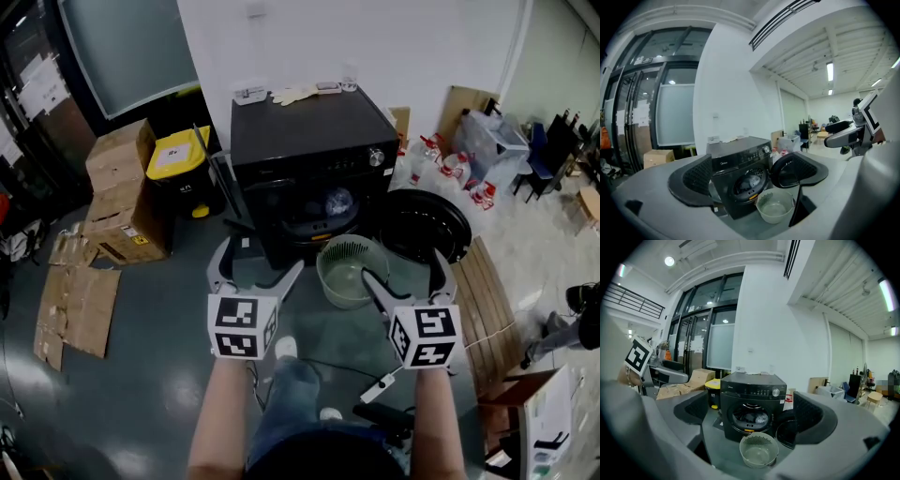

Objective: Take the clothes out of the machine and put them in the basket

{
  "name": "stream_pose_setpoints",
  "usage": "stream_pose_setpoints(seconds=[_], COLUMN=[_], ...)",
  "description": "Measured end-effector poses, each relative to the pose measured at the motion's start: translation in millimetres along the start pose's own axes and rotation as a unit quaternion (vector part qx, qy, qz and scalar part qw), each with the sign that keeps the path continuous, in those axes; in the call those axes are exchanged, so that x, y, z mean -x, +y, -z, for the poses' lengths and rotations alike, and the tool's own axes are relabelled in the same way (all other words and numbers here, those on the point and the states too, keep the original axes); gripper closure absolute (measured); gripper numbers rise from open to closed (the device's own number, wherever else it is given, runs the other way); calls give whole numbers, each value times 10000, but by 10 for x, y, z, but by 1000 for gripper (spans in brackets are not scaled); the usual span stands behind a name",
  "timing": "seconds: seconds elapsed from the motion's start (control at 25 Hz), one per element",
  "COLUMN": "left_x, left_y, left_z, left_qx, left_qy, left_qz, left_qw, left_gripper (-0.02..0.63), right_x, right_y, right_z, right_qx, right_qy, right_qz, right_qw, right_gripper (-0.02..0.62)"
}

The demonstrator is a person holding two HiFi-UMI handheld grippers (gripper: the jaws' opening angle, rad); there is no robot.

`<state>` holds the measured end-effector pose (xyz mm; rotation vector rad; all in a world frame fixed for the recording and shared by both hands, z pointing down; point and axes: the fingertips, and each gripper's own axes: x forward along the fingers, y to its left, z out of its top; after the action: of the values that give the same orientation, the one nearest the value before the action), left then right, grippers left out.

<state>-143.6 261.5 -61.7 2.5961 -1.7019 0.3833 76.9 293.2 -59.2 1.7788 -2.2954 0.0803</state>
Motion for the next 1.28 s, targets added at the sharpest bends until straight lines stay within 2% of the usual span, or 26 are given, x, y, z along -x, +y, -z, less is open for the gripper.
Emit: stream_pose_setpoints(seconds=[0.24, 0.44, 0.68, 0.96, 1.28], left_x=[-791, -1482, -2189, -2744, -3023], left_y=[497, 828, 1195, 1300, 1262], left_z=[-3, 145, 286, 509, 856], left_qx=[26, 24, 258, 388, 498], left_qy=[95, 350, 543, 816, 1113], left_qz=[342, 712, 1055, 1354, 1474], left_qw=[9994, 9968, 9926, 9867, 9815], left_gripper=[66, 66, 66, 66, 66], right_x=[-828, -1501, -2175, -2627, -2913], right_y=[36, 11, -9, -59, -71], right_z=[-18, 16, 20, 237, 496], right_qx=[-146, -332, -460, -563, -697], right_qy=[287, 599, 832, 1258, 1511], right_qz=[186, 426, 719, 899, 944], right_qw=[9993, 9967, 9929, 9864, 9815], right_gripper=[34, 35, 41, 50, 51])
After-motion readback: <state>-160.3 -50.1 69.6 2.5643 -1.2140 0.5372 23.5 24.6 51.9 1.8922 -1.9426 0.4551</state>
